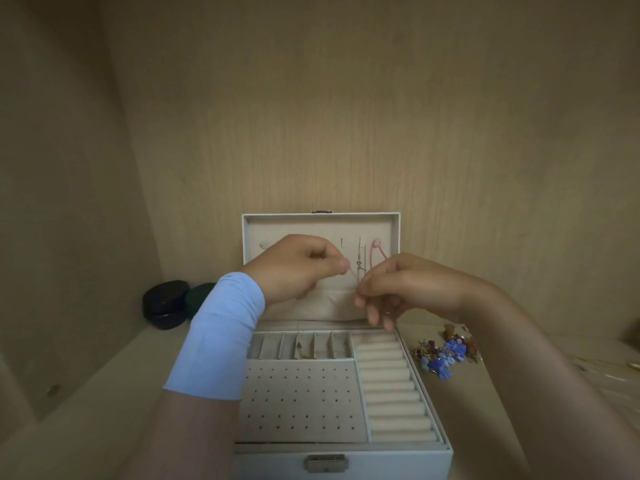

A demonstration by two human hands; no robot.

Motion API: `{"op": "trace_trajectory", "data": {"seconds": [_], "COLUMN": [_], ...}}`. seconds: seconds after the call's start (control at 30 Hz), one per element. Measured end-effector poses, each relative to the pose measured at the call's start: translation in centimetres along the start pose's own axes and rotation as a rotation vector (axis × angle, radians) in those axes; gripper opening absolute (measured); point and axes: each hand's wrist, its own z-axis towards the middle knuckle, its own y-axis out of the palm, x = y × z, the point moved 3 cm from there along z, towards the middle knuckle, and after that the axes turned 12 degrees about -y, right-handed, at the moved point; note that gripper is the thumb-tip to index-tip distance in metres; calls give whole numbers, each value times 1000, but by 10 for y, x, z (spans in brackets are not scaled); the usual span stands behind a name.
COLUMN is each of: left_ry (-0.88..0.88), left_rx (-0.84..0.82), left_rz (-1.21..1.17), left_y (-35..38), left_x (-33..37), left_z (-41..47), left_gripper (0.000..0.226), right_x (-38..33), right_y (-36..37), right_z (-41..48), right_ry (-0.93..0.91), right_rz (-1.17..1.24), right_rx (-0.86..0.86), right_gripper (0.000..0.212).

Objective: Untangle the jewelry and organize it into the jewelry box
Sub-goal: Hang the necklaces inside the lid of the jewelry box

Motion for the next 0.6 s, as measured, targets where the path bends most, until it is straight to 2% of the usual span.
{"op": "trace_trajectory", "data": {"seconds": [0.07, 0.2, 0.3, 0.43, 0.6], "left_ry": [37, 56, -6, -131, -102], "left_rx": [41, 39, 8, 16, 318], "left_rz": [-198, -620, -775, -726, -298], "left_y": [-4, -7, -4, 3, 2], "left_x": [0, -5, -16, -32, -37], "left_z": [1, 9, 17, 27, 31], "left_gripper": [14, 18, 19, 20, 17], "right_x": [1, -3, -1, 6, 6], "right_y": [0, -3, -4, -2, -7], "right_z": [2, 7, 13, 23, 37], "right_ry": [-42, -153, -174, -187, -167], "right_rz": [12, 125, 139, 85, -38], "right_rx": [36, 232, 435, 626, 849], "right_gripper": [22, 22, 22, 20, 19]}}
